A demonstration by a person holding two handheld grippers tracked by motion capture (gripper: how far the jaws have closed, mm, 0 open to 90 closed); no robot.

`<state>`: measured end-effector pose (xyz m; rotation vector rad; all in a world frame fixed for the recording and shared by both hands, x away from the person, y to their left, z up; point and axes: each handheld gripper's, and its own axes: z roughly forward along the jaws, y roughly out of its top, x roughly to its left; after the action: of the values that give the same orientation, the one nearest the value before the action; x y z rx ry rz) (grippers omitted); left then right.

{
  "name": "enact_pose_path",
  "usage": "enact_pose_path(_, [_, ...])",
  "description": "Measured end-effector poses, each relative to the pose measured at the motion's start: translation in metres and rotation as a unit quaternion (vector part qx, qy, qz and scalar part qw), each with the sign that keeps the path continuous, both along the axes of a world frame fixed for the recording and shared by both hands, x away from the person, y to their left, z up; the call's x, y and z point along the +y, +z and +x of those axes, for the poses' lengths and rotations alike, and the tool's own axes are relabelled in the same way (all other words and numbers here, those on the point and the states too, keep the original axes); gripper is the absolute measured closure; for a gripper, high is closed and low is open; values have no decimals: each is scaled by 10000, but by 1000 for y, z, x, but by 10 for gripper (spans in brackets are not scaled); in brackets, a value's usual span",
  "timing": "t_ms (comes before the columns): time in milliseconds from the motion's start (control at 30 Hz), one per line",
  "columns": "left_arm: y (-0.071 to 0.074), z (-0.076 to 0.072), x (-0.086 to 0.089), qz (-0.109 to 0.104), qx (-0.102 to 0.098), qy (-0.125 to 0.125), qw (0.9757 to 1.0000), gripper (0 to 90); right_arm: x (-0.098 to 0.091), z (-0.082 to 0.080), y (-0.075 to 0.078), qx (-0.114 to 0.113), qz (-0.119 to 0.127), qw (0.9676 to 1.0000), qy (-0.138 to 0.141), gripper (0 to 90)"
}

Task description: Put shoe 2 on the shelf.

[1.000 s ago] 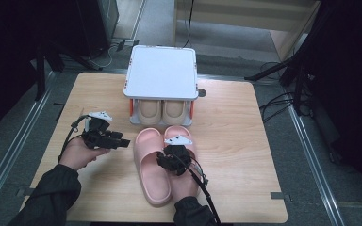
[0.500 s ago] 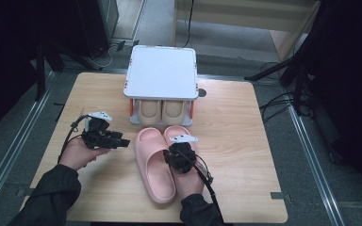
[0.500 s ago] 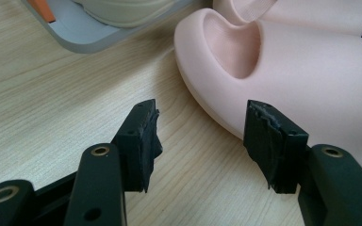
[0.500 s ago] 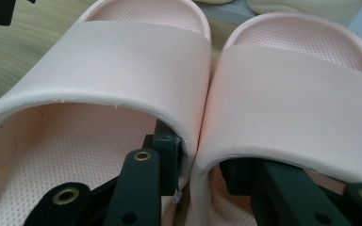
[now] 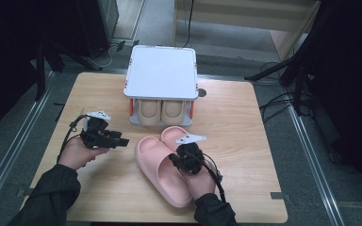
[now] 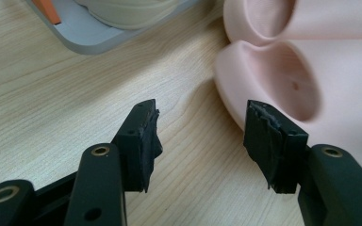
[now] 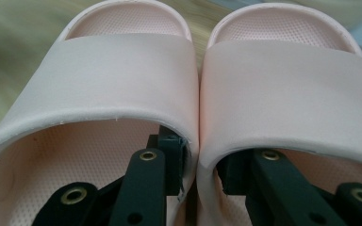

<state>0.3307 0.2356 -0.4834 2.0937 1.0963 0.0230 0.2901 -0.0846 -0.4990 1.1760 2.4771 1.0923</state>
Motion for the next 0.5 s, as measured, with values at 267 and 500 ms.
enact_pose_path(267, [0,1,9,-20,40,35,10000,434,-10,-4,9,56,199,9942,1058,750])
enact_pose_path(500, [0,0,16,-28,51,12,10000,426,-8,-5,17,249,174,9843,1737,750])
